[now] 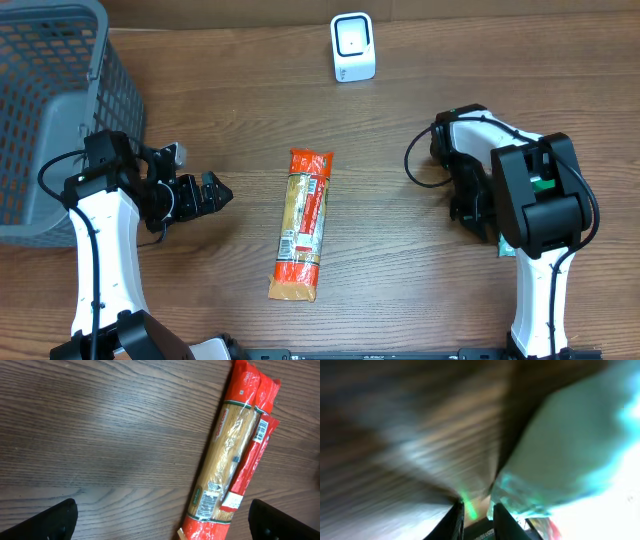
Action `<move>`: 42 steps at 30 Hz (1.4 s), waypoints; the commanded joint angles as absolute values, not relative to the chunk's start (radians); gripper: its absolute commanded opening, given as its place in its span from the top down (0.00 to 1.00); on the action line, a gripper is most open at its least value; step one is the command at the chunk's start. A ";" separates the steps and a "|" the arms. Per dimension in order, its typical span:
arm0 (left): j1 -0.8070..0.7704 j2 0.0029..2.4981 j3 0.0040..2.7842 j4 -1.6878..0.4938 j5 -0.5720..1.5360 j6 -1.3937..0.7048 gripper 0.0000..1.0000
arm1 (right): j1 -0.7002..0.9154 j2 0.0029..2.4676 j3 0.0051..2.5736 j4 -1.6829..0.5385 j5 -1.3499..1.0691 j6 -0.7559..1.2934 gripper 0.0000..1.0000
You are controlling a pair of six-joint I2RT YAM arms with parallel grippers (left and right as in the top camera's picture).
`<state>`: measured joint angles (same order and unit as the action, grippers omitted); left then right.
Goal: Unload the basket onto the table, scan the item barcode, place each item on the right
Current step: 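Open the right gripper to release the teal bag at right edge, then move the right gripper back toward the spaghetti package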
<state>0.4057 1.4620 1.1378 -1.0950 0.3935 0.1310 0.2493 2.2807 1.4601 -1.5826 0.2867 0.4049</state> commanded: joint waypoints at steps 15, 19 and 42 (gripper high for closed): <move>0.399 1.466 1.139 -1.094 0.408 0.146 0.00 | 0.440 2.244 1.475 -1.420 0.175 0.374 0.76; 0.399 1.466 1.139 -1.094 0.408 0.146 0.01 | 0.454 2.077 1.475 -1.349 0.090 0.362 0.73; 0.399 1.466 1.139 -1.094 0.408 0.146 0.00 | 0.609 1.784 1.335 -0.798 -0.461 0.531 0.87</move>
<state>0.4057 1.4620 1.1378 -1.0946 0.3931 0.1310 0.5617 1.7782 1.3804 -0.8413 -0.4381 0.4568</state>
